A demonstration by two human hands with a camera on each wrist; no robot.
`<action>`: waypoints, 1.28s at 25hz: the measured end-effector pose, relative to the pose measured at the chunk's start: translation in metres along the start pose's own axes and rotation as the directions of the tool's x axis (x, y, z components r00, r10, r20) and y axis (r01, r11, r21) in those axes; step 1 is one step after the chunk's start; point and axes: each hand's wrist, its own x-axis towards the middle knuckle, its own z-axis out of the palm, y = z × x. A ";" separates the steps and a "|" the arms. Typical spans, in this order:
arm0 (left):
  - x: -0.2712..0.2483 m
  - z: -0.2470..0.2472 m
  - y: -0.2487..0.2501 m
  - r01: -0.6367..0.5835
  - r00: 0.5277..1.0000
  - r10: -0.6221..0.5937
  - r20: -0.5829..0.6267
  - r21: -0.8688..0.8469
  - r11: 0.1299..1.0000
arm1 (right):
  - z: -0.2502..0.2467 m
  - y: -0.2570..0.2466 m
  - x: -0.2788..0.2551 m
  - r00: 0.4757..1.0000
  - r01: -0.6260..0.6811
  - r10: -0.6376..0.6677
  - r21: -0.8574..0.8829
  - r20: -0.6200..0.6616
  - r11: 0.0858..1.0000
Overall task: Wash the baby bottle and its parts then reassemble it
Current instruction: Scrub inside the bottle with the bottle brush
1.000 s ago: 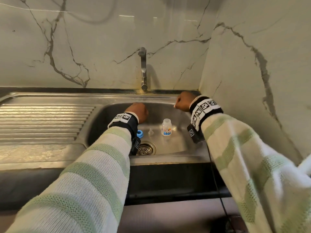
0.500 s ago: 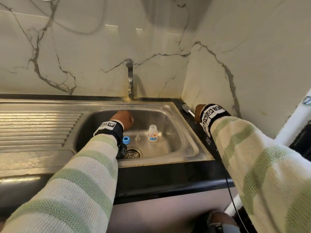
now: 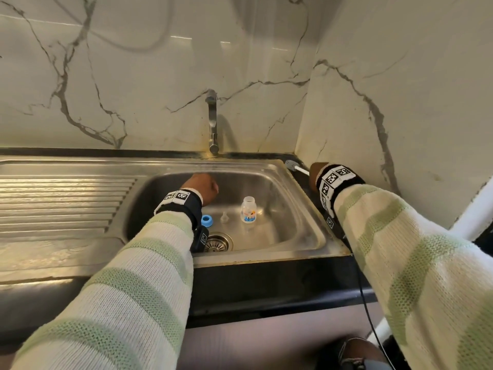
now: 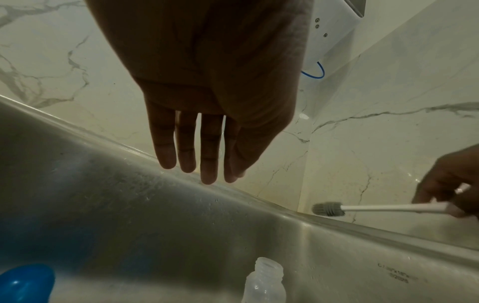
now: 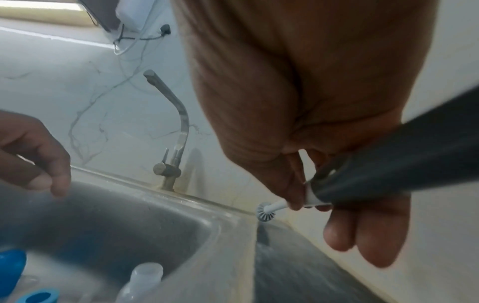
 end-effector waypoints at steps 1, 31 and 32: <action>0.000 0.000 0.001 0.000 1.000 0.000 0.000 0.002 1.000 | -0.004 -0.005 0.012 1.000 -0.007 0.009 0.098 -0.015 0.995; 0.088 0.138 0.045 -0.117 0.981 0.078 0.180 0.219 0.969 | 0.052 -0.133 0.119 0.953 0.300 -0.188 0.653 -0.237 0.696; 0.089 0.136 0.043 -0.100 0.982 0.070 0.174 0.170 0.980 | 0.052 -0.133 0.118 0.956 0.289 -0.177 0.658 -0.234 0.695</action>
